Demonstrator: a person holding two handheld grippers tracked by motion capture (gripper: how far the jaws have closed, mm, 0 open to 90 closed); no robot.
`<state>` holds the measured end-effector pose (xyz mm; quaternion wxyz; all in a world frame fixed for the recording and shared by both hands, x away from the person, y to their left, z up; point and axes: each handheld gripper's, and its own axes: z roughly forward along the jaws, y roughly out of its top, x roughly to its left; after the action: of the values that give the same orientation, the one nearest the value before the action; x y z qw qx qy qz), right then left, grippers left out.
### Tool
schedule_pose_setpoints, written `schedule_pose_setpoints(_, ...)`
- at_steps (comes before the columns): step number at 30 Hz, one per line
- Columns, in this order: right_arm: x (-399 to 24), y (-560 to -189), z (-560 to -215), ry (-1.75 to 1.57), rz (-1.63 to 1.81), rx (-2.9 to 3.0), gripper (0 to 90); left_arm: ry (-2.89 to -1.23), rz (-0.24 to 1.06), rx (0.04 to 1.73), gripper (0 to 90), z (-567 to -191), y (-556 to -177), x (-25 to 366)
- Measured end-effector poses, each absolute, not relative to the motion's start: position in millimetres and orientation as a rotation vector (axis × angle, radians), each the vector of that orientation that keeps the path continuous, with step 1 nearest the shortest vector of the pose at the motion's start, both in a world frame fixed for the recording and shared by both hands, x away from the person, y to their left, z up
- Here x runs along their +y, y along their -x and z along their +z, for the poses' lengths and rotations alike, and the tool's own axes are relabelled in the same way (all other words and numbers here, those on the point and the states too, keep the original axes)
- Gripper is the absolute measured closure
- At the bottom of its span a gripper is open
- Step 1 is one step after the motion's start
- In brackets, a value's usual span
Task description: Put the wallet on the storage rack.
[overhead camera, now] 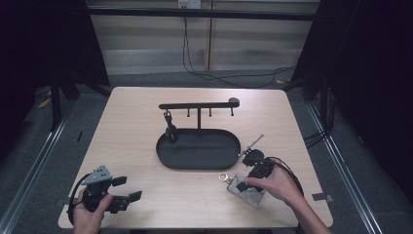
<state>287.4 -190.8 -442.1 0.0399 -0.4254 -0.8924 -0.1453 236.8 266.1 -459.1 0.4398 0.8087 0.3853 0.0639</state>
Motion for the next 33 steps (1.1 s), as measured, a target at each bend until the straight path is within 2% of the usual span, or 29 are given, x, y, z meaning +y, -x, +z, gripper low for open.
schedule_pose_setpoints(17,-182,-290,-457,1.280,-0.317,-2.741,29.1,-2.033,0.151,0.953,16.4,-461,-237,263)
schedule_pose_setpoints(33,-176,-290,-463,1.263,-0.264,-2.764,26.7,-2.031,0.160,0.952,16.7,-460,-236,263)
